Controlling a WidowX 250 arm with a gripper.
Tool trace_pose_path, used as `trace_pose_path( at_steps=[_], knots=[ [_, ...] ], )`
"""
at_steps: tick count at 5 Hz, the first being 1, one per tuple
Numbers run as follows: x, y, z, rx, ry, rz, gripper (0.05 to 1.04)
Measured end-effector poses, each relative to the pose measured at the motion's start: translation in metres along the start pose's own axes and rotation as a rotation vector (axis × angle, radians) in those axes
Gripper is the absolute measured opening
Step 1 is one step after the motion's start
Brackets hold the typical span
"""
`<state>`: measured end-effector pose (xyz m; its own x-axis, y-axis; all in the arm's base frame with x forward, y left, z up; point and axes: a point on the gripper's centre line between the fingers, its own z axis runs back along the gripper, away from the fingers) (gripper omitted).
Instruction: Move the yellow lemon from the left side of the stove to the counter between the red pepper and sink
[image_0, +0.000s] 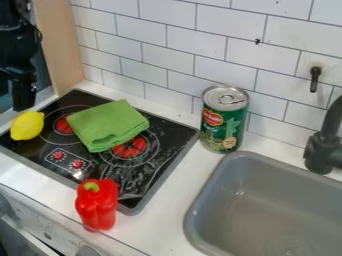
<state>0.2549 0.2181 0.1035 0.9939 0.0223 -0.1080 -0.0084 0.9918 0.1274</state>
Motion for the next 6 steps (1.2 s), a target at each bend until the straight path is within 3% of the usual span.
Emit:
trace_pose_path(
  at_steps=[2,4,6],
  knots=[
    [0.012,-0.004,-0.030,-0.135,0.012,-0.057,1.008],
    [0.020,-0.004,-0.058,-0.161,0.061,-0.056,1.008],
    [0.020,-0.004,-0.062,-0.153,0.076,-0.047,0.829]
  ],
)
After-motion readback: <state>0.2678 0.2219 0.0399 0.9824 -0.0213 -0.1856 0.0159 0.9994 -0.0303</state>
